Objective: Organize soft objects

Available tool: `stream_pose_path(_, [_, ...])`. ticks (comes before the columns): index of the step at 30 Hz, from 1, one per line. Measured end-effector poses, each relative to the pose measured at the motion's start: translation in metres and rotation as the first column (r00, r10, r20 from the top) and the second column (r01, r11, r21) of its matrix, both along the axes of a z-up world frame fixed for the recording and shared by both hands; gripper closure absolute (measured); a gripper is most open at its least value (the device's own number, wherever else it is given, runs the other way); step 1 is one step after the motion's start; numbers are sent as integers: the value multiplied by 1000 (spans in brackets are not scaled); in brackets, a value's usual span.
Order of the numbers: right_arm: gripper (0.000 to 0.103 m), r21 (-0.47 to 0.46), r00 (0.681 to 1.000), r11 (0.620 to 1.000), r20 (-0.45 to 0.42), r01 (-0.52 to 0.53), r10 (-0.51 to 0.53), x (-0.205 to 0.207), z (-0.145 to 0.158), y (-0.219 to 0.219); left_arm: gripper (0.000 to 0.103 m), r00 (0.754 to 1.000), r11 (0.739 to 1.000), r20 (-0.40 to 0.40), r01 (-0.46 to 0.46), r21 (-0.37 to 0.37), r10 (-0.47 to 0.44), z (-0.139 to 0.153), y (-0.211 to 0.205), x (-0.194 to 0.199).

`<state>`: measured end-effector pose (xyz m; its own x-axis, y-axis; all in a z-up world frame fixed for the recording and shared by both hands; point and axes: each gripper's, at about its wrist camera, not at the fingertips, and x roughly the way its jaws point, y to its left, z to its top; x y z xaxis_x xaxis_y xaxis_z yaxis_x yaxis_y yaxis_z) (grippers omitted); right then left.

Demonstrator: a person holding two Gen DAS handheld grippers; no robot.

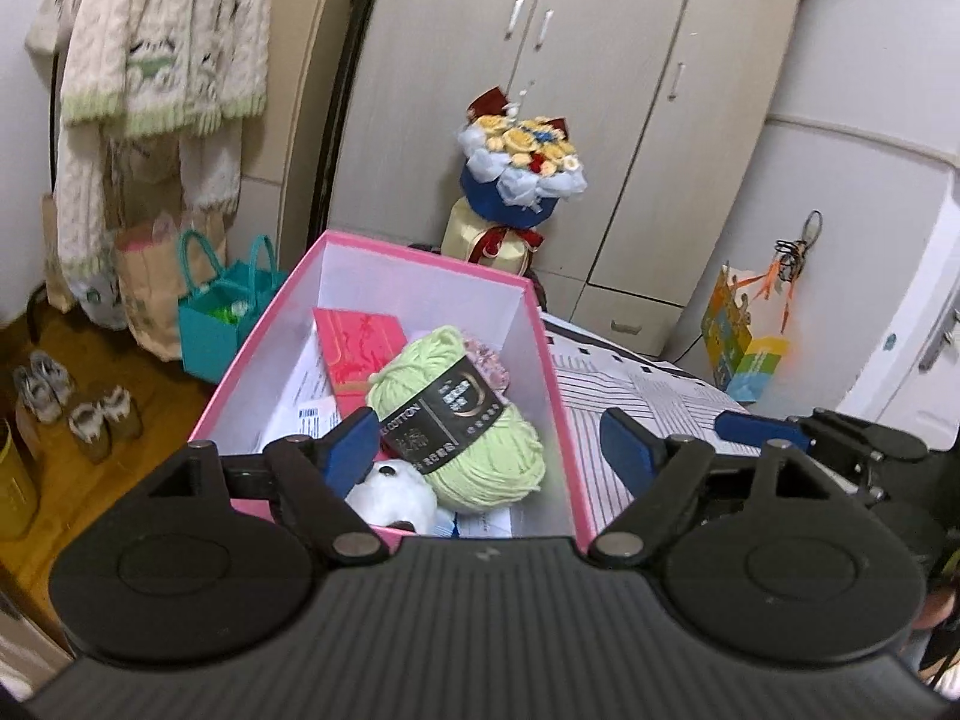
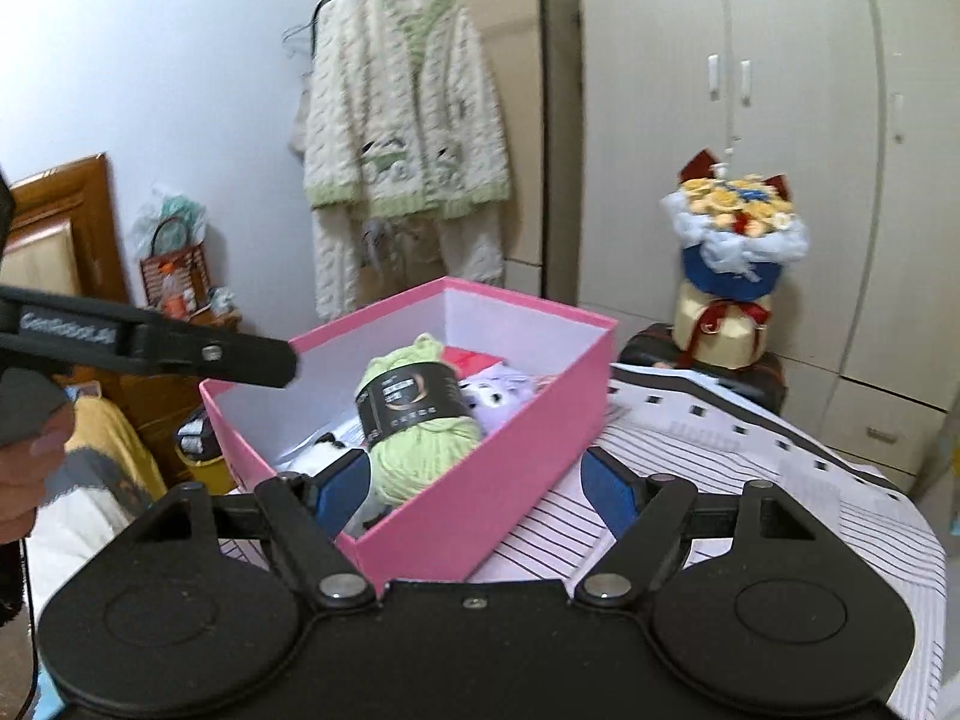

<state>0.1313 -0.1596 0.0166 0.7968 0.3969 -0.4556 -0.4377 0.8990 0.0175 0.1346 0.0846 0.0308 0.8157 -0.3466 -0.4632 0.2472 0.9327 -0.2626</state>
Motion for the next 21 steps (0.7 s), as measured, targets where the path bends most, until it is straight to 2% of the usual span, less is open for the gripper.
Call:
stream_pose_path(12, [17, 3, 990, 990, 21, 141, -141, -55, 21, -31, 19, 993, 988, 79, 75, 135, -86, 25, -25, -56])
stream_pose_path(16, [9, 9, 983, 983, 29, 182, -182, -75, 24, -40, 7, 992, 984, 86, 78, 160, -92, 25, -32, -67])
stream_pose_path(21, [0, 32, 964, 964, 22, 266, -266, -92, 24, -50, 0, 991, 979, 103, 66, 194, -87, 21, -43, -73])
